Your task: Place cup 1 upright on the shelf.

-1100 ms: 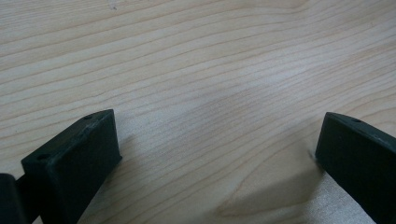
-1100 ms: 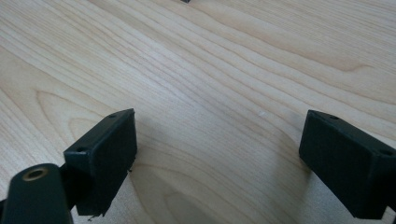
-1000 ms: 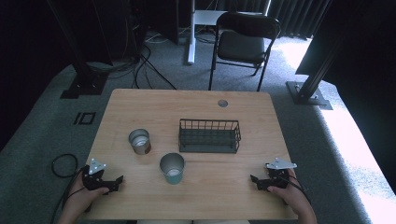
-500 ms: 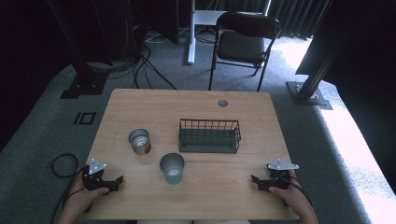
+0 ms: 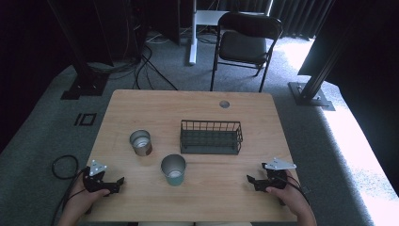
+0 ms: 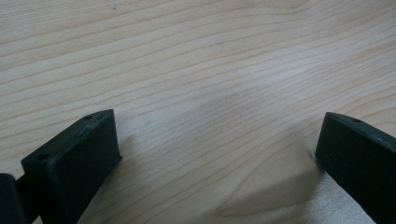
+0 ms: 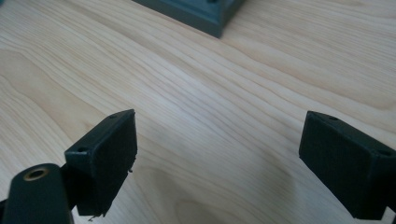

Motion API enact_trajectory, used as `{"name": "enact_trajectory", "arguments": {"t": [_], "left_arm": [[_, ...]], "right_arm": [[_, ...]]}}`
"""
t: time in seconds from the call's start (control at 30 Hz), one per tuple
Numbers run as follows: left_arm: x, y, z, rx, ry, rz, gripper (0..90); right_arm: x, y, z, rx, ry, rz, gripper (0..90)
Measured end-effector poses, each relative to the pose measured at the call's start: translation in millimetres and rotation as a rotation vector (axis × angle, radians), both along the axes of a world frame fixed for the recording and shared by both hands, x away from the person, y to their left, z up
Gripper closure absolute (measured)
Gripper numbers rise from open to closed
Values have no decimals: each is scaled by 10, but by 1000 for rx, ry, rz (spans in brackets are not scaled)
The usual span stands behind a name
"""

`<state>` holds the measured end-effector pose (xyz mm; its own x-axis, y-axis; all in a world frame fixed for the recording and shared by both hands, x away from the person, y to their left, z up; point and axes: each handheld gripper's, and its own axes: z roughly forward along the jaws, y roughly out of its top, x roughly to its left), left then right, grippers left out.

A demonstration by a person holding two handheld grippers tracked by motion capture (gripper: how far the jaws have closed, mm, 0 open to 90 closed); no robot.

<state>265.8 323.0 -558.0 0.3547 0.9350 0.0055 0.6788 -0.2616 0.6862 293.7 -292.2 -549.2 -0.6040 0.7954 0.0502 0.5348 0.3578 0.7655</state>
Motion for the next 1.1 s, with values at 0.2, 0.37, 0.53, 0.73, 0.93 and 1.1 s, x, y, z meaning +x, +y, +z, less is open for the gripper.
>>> {"name": "enact_trajectory", "arguments": {"t": [0.2, 0.37, 0.53, 0.73, 0.93, 1.1], "left_arm": [[0, 0, 0, 0, 0, 0, 3], [0, 0, 0, 0, 0, 0, 3], [0, 0, 0, 0, 0, 0, 3], [0, 0, 1, 0, 1, 0, 3], [0, 0, 0, 1, 1, 0, 3], [0, 0, 1, 0, 1, 0, 3]], "right_arm": [[20, 98, 14, 12, -5, 36, 112], [21, 183, 43, 27, -20, 69, 113], [21, 282, 86, 49, -43, 107, 113], [24, 418, 146, 64, -67, 162, 113], [26, 545, 160, 72, -72, 213, 113], [36, 661, 146, 78, -71, 251, 113]]}}
